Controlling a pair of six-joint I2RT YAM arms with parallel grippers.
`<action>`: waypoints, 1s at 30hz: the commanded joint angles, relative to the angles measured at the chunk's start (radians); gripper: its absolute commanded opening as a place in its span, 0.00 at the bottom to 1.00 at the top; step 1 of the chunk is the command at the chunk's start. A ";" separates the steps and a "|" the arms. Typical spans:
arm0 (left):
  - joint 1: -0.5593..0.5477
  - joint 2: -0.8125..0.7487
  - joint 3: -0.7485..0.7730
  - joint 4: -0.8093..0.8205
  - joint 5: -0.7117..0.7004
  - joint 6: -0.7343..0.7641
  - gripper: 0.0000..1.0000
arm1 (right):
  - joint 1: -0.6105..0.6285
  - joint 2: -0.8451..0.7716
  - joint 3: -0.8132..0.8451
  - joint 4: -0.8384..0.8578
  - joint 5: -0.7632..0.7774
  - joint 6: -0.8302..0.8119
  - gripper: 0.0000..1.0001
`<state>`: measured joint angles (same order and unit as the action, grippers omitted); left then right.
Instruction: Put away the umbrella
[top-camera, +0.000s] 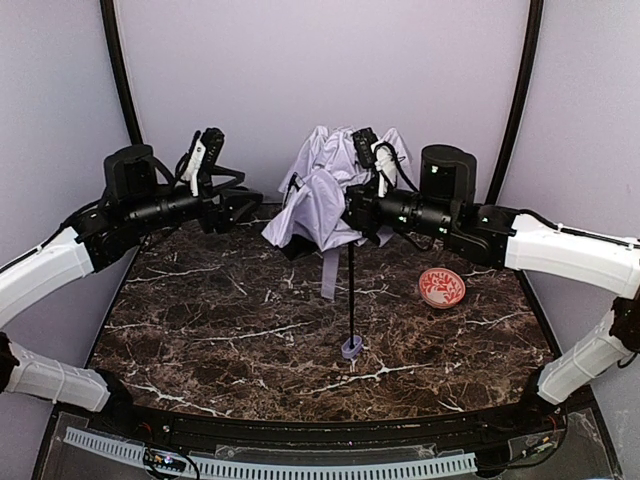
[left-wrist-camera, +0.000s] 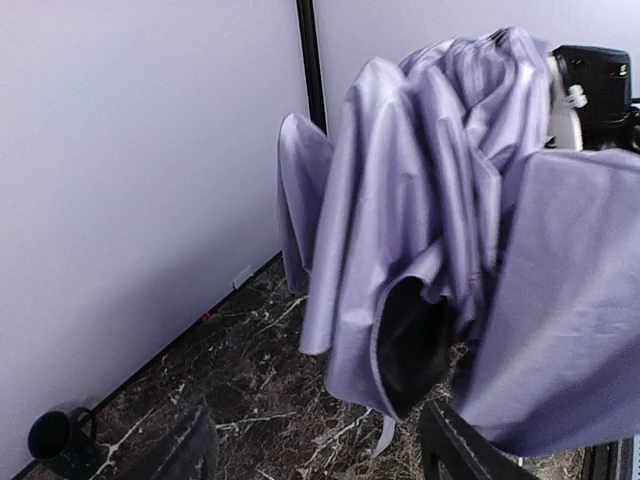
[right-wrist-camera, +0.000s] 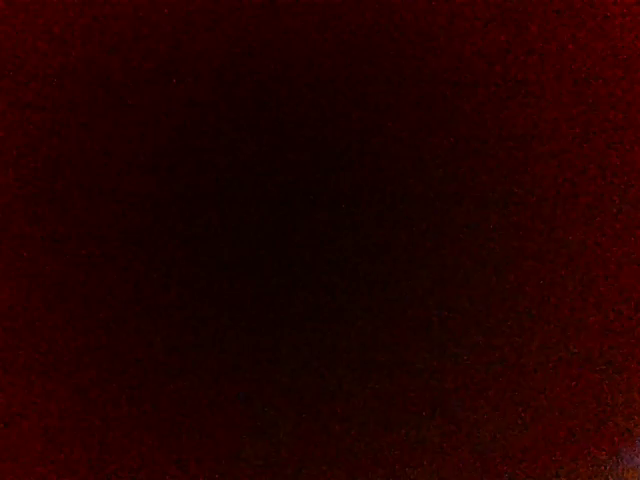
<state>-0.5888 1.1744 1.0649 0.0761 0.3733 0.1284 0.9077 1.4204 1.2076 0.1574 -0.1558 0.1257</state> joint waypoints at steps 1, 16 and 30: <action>-0.063 -0.155 0.009 -0.072 0.036 0.076 0.70 | -0.007 -0.011 0.041 0.065 0.250 0.013 0.12; -0.185 0.155 0.097 0.221 0.072 -0.064 0.07 | 0.126 0.069 0.218 -0.117 -0.032 -0.110 0.19; -0.186 0.051 -0.083 0.337 -0.153 -0.215 0.58 | 0.075 -0.019 0.311 -0.389 0.377 0.092 0.13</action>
<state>-0.7883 1.3380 1.0351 0.4297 0.4358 -0.0334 0.9962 1.4288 1.4017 -0.1127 0.0364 0.1146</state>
